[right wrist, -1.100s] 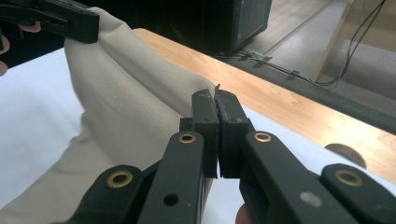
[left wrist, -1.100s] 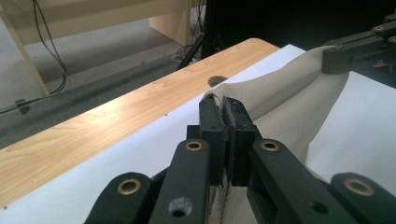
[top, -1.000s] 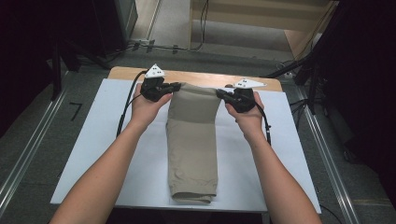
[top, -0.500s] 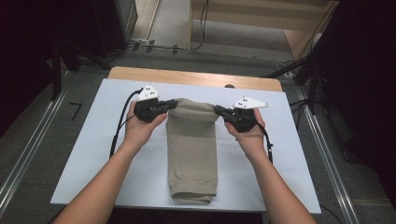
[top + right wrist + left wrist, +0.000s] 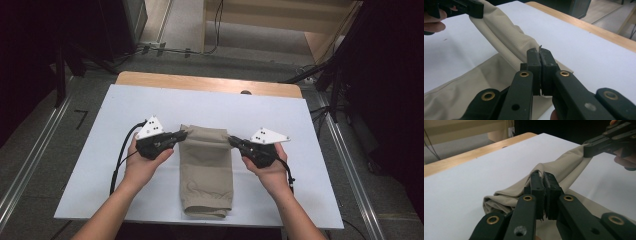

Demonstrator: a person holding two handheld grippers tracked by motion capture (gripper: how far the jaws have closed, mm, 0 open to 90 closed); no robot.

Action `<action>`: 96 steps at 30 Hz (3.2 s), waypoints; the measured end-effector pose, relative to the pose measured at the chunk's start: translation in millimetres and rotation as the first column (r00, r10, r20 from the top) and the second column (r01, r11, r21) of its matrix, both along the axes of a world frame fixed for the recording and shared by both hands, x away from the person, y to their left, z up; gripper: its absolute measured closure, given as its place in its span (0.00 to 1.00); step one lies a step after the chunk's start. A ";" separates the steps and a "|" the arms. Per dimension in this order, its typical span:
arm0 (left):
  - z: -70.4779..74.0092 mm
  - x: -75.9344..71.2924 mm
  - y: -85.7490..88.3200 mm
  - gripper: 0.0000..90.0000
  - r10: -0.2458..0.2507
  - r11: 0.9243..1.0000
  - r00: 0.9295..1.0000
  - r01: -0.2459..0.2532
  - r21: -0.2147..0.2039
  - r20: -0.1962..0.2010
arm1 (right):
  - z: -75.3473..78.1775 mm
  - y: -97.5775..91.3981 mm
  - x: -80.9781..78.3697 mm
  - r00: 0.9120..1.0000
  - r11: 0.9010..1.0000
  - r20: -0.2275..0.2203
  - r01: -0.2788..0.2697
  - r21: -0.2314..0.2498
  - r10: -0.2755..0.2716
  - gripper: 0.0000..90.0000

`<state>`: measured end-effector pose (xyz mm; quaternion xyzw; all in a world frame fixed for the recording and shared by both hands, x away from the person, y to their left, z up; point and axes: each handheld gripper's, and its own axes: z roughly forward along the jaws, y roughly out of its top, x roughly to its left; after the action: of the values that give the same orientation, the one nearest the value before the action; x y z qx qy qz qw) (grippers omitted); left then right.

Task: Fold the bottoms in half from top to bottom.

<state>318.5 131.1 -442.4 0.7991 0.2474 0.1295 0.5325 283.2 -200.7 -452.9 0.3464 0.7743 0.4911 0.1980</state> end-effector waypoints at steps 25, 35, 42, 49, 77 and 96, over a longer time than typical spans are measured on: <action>-28.0 -103.1 13.9 0.98 -0.143 0.989 0.989 0.144 0.026 -0.042 | -27.3 2.1 -101.4 0.996 0.996 -0.019 -0.091 0.007 0.091 0.96; -30.6 -130.1 20.0 0.98 -0.216 0.975 0.974 0.218 0.030 -0.065 | -30.2 1.8 -133.4 0.994 0.994 -0.011 -0.113 -0.005 0.113 0.96; -27.6 -138.3 22.2 0.59 -0.309 0.949 0.943 0.315 0.028 -0.124 | -31.9 -1.9 -150.6 0.980 0.981 -0.054 -0.190 0.031 0.191 0.61; -20.0 -125.4 16.0 0.79 -0.283 0.956 0.952 0.271 -0.110 -0.114 | -21.9 7.7 -143.4 0.987 0.981 -0.045 -0.150 0.124 0.157 0.74; -24.6 -104.4 9.7 0.50 -0.230 0.971 0.954 0.239 0.022 -0.191 | -32.9 25.4 -123.5 0.981 0.987 -0.108 -0.161 0.008 0.161 0.46; -25.8 9.8 -10.9 0.04 -0.127 0.990 0.951 0.137 0.017 -0.283 | -26.3 23.6 -15.9 0.984 0.995 -0.148 -0.098 -0.006 0.096 0.24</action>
<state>328.3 120.1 -468.2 0.8337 0.2642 -0.0166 0.4846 267.3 -177.1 -479.3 0.3423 0.8061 0.4680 0.1181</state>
